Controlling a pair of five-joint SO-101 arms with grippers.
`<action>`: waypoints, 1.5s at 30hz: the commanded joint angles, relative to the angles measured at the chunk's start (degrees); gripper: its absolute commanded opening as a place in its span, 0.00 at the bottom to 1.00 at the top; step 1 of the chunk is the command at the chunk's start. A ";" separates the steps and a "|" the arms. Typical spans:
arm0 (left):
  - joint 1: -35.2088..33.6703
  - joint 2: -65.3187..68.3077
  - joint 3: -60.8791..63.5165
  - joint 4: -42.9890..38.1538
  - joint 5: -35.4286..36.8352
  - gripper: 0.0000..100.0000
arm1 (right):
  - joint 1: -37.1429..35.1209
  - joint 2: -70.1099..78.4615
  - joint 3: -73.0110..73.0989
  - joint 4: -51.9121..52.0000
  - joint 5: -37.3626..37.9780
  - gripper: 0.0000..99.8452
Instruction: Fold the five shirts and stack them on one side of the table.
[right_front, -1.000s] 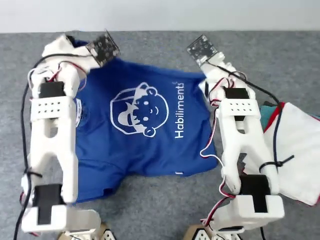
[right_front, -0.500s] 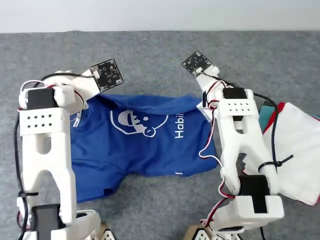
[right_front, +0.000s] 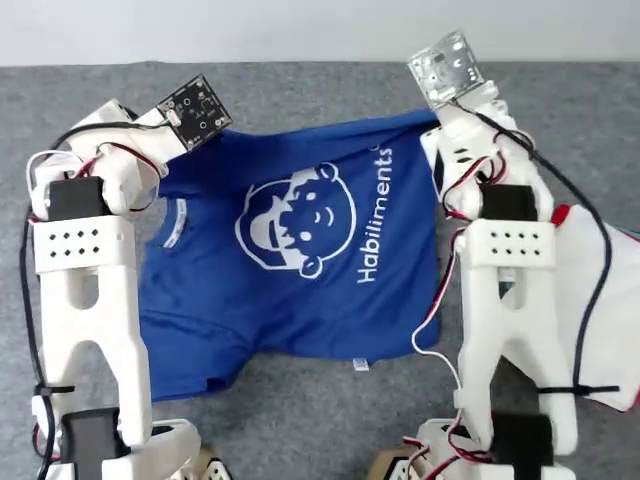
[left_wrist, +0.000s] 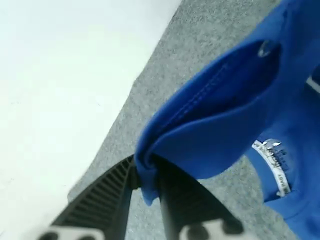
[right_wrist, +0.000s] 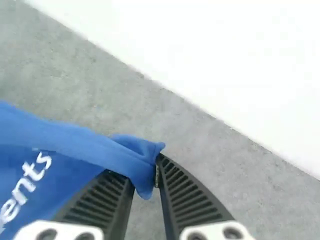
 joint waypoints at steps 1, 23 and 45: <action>-0.53 -2.73 -2.77 -1.58 0.62 0.00 | 1.36 -1.80 -1.93 -1.80 -0.79 0.01; -2.46 -2.02 -4.62 -13.01 -13.01 0.00 | -1.19 28.44 -7.47 -17.80 8.97 0.01; -3.69 2.46 -11.56 -18.73 -20.75 0.00 | 2.59 33.98 -18.02 -17.80 9.23 0.01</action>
